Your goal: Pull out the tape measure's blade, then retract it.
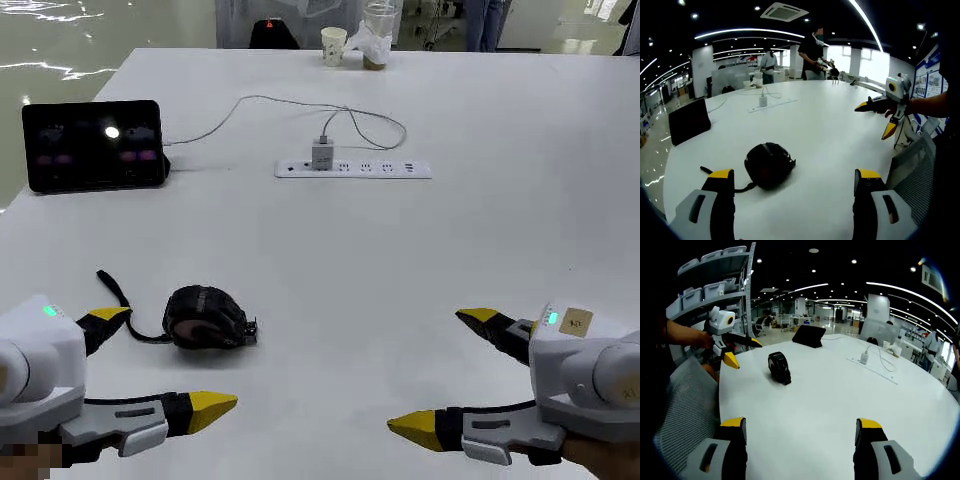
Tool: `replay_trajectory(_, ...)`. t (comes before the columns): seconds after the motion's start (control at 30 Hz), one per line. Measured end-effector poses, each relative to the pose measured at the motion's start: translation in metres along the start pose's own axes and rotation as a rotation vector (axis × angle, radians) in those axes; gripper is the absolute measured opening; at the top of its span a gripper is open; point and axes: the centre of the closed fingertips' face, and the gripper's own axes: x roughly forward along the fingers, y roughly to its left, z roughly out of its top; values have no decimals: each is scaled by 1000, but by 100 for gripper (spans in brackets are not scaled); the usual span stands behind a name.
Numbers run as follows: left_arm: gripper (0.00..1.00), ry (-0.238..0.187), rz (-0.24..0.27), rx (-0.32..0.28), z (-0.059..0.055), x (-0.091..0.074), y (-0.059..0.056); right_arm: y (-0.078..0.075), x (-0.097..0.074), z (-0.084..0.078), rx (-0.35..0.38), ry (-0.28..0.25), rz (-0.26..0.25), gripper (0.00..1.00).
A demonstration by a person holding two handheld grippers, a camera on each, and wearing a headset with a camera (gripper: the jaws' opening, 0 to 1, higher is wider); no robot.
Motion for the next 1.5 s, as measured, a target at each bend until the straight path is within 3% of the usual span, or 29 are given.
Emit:
replay_trajectory(0.47, 92, 38, -68, 73, 5, 15, 18, -7, 21, 8, -118, -4, 75, 82)
replay_trajectory(0.9, 84, 68, -99, 127, 7, 25, 34, -16, 41, 14, -202, 8, 150, 71)
replay_trajectory(1.5, 68, 161, -201, 268, 5, 42, 42, -22, 73, 26, -326, 29, 246, 59)
